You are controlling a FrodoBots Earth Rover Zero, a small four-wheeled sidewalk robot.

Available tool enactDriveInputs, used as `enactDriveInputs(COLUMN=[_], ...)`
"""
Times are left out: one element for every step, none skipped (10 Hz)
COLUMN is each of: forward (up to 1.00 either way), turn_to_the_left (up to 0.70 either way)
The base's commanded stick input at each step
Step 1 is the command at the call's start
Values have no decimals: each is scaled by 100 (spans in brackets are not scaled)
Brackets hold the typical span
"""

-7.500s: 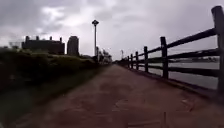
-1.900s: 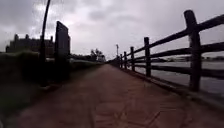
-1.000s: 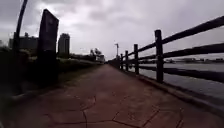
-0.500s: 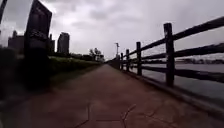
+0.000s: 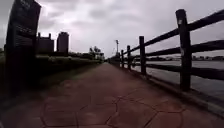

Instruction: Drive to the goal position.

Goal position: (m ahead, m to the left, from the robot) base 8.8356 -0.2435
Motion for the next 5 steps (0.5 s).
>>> enactDriveInputs(forward=[100, 100, 100, 100, 100], turn_to_the_left=[27, 0, 0, 0, 0])
